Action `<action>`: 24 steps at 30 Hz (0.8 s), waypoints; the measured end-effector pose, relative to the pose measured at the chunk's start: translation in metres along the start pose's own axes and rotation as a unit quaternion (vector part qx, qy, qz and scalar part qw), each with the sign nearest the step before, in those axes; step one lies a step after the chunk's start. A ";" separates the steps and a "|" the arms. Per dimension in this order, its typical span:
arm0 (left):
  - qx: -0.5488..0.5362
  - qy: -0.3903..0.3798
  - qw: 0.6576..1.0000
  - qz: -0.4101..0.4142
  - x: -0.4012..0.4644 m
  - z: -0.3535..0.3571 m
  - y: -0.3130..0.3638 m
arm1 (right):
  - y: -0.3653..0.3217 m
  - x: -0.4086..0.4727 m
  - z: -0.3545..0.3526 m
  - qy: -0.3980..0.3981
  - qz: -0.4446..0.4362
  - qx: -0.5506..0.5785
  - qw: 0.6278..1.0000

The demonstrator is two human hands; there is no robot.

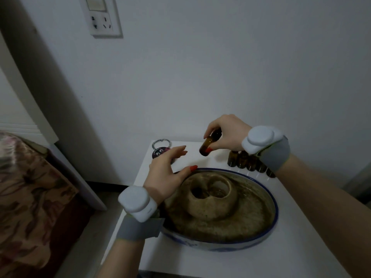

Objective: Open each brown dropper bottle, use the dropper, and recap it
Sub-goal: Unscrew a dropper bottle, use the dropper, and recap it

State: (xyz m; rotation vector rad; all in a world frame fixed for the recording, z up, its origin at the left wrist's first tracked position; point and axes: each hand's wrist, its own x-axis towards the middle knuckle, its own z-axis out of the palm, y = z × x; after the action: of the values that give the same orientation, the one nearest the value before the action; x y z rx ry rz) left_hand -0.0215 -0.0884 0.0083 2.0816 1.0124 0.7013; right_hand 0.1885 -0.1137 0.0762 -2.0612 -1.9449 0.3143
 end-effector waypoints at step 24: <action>-0.025 0.125 0.985 0.113 -0.028 0.001 0.030 | -0.043 -0.061 -0.010 0.033 -0.067 0.132 0.988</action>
State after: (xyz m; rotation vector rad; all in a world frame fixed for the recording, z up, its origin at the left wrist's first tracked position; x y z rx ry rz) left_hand -0.0232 -0.1247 0.0266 2.1220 0.8870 1.1159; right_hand 0.1484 -0.1731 0.0985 -1.7443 -1.8787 0.4399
